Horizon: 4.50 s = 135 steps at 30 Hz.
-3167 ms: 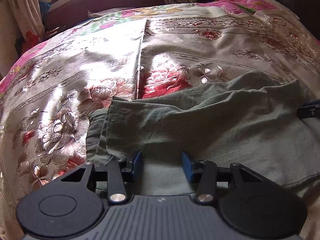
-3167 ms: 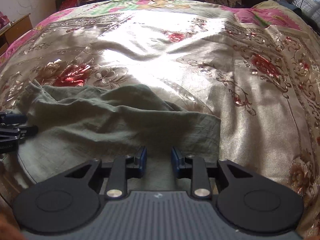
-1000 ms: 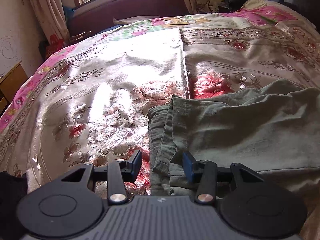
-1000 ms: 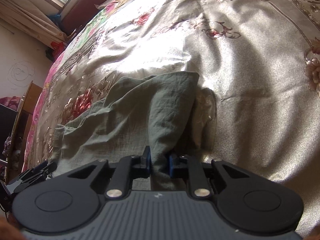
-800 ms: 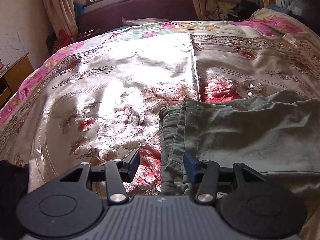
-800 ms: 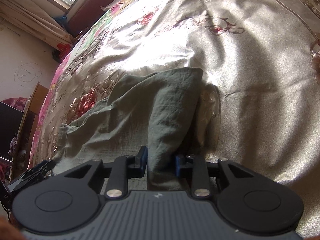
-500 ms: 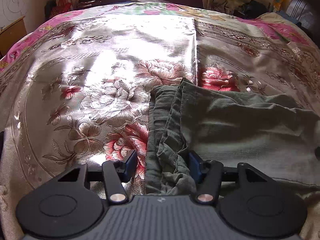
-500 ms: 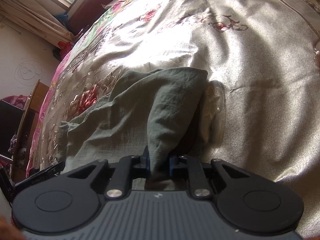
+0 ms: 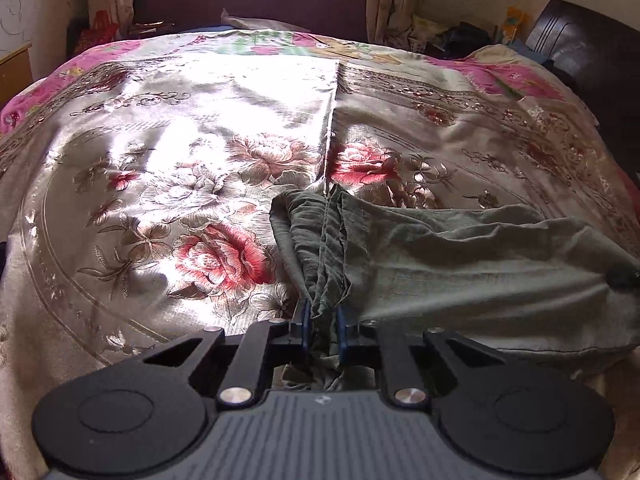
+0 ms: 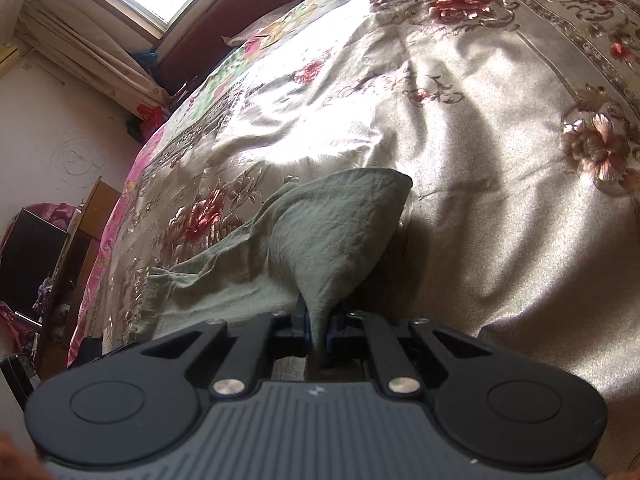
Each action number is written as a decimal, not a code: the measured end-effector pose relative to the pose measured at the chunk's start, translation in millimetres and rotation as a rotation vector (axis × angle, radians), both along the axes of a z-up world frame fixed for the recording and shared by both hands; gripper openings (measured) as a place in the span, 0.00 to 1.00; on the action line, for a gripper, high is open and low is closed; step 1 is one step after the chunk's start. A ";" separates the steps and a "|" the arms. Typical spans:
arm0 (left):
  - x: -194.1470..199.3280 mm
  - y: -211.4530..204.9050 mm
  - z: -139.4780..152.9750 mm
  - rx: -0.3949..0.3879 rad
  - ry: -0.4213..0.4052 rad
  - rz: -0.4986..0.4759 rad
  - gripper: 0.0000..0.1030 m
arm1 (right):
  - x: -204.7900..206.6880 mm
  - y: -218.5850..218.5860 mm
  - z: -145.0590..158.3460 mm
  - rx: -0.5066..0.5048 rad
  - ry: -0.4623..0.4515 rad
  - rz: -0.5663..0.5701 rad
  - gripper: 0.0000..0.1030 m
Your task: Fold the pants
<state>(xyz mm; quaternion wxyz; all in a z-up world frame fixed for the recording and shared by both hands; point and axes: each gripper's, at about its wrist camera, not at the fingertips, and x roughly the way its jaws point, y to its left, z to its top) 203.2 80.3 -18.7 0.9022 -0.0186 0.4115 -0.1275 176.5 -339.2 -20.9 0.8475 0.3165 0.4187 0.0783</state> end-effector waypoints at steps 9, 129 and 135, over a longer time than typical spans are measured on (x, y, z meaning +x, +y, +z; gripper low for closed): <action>-39.4 2.5 -10.1 0.052 -0.018 0.018 0.18 | -48.9 -22.2 -0.8 -0.034 0.047 -0.084 0.09; -169.7 25.1 9.3 -0.059 -0.305 -0.023 0.44 | -85.4 232.8 50.7 -0.384 -0.124 0.119 0.23; -125.9 4.3 9.0 -0.080 -0.235 -0.091 0.46 | -81.2 189.9 39.8 -0.397 -0.126 0.051 0.28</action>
